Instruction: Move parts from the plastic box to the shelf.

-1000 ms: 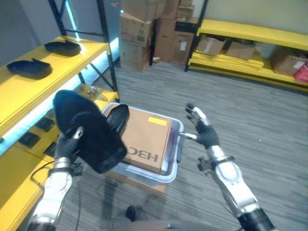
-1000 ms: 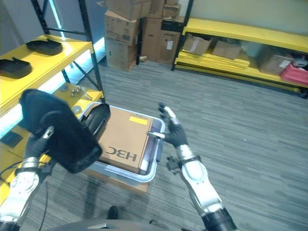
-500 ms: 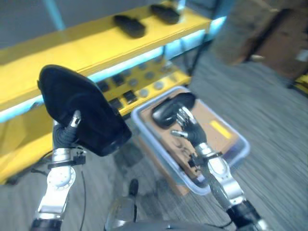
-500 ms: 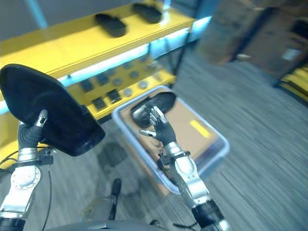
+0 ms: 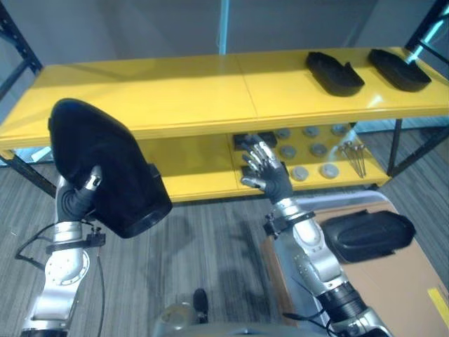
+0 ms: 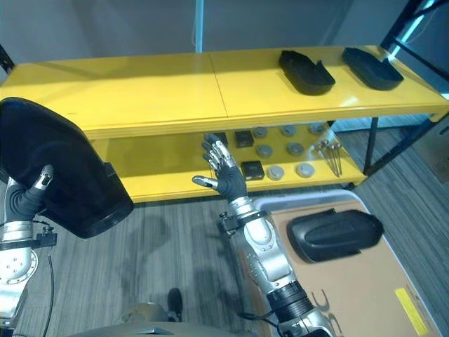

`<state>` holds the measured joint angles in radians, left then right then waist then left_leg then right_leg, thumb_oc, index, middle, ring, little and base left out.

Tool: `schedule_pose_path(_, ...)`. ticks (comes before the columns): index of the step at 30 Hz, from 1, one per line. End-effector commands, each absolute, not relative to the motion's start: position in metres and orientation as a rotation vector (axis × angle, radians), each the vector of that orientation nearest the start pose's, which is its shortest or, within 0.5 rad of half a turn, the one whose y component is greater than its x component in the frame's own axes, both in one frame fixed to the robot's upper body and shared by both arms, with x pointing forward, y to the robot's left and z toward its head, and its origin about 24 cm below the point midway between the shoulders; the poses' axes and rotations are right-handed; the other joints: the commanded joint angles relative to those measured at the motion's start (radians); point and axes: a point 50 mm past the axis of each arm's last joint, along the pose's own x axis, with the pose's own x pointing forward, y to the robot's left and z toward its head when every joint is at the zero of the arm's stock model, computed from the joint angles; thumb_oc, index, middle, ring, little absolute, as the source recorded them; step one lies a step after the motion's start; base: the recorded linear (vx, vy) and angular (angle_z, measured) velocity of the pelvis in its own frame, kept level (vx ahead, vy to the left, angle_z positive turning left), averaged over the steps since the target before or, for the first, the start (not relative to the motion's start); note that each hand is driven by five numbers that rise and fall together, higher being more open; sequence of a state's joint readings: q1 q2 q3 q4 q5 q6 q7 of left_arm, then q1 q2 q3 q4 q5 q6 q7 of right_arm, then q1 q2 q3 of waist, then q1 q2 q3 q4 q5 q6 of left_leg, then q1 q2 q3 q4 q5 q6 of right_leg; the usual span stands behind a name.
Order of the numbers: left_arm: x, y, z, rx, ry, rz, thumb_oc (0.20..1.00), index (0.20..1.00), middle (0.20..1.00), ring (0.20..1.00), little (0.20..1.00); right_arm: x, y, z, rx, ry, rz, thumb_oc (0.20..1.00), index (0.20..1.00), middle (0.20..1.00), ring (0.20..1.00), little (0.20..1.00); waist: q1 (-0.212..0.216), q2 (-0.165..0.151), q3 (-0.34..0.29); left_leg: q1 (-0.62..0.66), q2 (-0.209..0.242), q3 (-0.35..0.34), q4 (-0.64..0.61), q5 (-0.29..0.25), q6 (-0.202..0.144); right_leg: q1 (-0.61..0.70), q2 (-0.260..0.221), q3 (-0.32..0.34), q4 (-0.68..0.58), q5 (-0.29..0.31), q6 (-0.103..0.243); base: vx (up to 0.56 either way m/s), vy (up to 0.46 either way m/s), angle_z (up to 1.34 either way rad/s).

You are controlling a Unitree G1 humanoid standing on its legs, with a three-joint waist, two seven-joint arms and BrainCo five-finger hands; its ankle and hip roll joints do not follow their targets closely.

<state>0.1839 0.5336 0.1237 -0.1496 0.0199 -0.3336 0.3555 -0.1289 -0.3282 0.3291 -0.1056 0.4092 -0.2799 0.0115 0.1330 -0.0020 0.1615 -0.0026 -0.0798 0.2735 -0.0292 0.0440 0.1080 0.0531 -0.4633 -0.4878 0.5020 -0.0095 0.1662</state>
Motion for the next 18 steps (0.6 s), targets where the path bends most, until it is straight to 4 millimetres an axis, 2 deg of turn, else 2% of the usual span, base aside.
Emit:
schedule_pose_path(1, 0.217, 0.245, 0.159, 0.472, -0.682, 0.232, 0.2, 0.2, 0.2, 0.2, 0.2, 0.255, -0.124, 0.131, 0.121, -0.498, 0.395, 1.0, 1.0, 1.0, 1.0, 1.0, -0.042, 0.053, 0.014, 0.052, 0.078, -0.106, -0.014, -0.114, -0.066, -0.041, 0.153, 0.074, -0.153, -0.05, -0.044, 0.16, -0.038, 0.32)
schedule_pose_path(3, 0.218, 0.241, 0.162, 0.465, -0.701, 0.207, 0.2, 0.2, 0.2, 0.2, 0.2, 0.254, -0.126, 0.131, 0.114, -0.501, 0.399, 1.0, 1.0, 1.0, 1.0, 1.0, -0.064, 0.049, 0.025, 0.075, 0.081, -0.129, -0.012, -0.128, -0.075, -0.088, 0.2, 0.104, -0.257, -0.057, -0.046, 0.17, -0.085, 0.1)
schedule_pose_path(4, 0.218, 0.241, 0.162, 0.464, -0.701, 0.207, 0.2, 0.2, 0.2, 0.2, 0.2, 0.254, -0.126, 0.131, 0.114, -0.501, 0.398, 1.0, 1.0, 1.0, 1.0, 1.0, -0.064, 0.052, 0.025, 0.076, 0.085, -0.13, -0.012, -0.129, -0.076, -0.083, 0.205, 0.102, -0.265, -0.054, -0.047, 0.18, -0.11, 0.15)
schedule_pose_path(5, 0.221, 0.237, 0.162, 0.45, -0.707, 0.185, 0.2, 0.2, 0.2, 0.2, 0.2, 0.252, -0.13, 0.129, 0.102, -0.497, 0.386, 1.0, 1.0, 1.0, 1.0, 1.0, -0.081, 0.04, 0.026, 0.089, 0.077, -0.155, -0.012, -0.135, -0.083, -0.101, 0.249, 0.152, -0.364, -0.034, -0.035, 0.28, -0.164, 0.46)
schedule_pose_path(6, 0.227, 0.229, 0.162, 0.421, -0.712, 0.153, 0.2, 0.2, 0.2, 0.2, 0.2, 0.25, -0.135, 0.124, 0.092, -0.479, 0.366, 1.0, 1.0, 1.0, 1.0, 1.0, -0.109, 0.026, 0.028, 0.108, 0.071, -0.193, -0.016, -0.146, -0.089, -0.128, 0.305, 0.27, -0.448, 0.006, -0.014, 0.35, -0.208, 0.6)
schedule_pose_path(7, 0.23, 0.225, 0.159, 0.404, -0.704, 0.138, 0.2, 0.2, 0.2, 0.2, 0.2, 0.248, -0.138, 0.121, 0.087, -0.471, 0.356, 1.0, 1.0, 1.0, 1.0, 1.0, -0.12, 0.019, 0.027, 0.116, 0.068, -0.207, -0.02, -0.147, -0.092, -0.137, 0.328, 0.317, -0.467, 0.026, -0.009, 0.32, -0.205, 1.01)
schedule_pose_path(12, 0.231, 0.214, 0.152, 0.362, -0.681, 0.081, 0.2, 0.2, 0.2, 0.2, 0.2, 0.24, -0.148, 0.115, 0.077, -0.458, 0.321, 1.0, 1.0, 1.0, 1.0, 1.0, -0.139, 0.004, 0.007, 0.131, 0.079, -0.244, -0.006, -0.17, -0.105, -0.089, 0.362, 0.356, -0.525, 0.033, -0.025, 0.14, -0.187, 0.65)
schedule_pose_path(14, 0.231, 0.212, 0.147, 0.318, -0.656, 0.074, 0.2, 0.2, 0.2, 0.2, 0.2, 0.24, -0.148, 0.112, 0.073, -0.447, 0.327, 1.0, 1.0, 1.0, 1.0, 1.0, -0.146, 0.005, -0.009, 0.122, 0.098, -0.249, 0.065, -0.204, -0.119, -0.063, 0.379, 0.365, -0.532, 0.022, -0.038, 0.17, -0.299, 0.33)
schedule_pose_path(15, 0.229, 0.212, 0.141, 0.278, -0.627, 0.073, 0.2, 0.2, 0.2, 0.2, 0.2, 0.237, -0.149, 0.114, 0.073, -0.447, 0.353, 1.0, 1.0, 1.0, 1.0, 1.0, -0.151, 0.004, -0.002, 0.074, 0.101, -0.254, 0.229, -0.215, -0.142, -0.022, 0.391, 0.373, -0.536, 0.003, -0.06, 0.1, -0.241, 0.12)
schedule_pose_path(17, 0.23, 0.209, 0.137, 0.242, -0.606, 0.075, 0.2, 0.2, 0.2, 0.2, 0.2, 0.238, -0.153, 0.112, 0.049, -0.428, 0.349, 1.0, 1.0, 1.0, 1.0, 1.0, -0.146, 0.002, 0.026, -0.003, 0.097, -0.27, 0.423, -0.154, -0.174, 0.014, 0.387, 0.374, -0.538, -0.009, -0.085, 0.06, -0.195, 0.0)
schedule_pose_path(18, 0.23, 0.209, 0.137, 0.241, -0.607, 0.075, 0.2, 0.2, 0.2, 0.2, 0.2, 0.239, -0.153, 0.112, 0.048, -0.429, 0.349, 1.0, 1.0, 1.0, 1.0, 1.0, -0.151, 0.007, 0.026, -0.017, 0.101, -0.276, 0.445, -0.162, -0.175, 0.013, 0.391, 0.368, -0.539, -0.008, -0.086, 0.02, -0.119, -0.15)
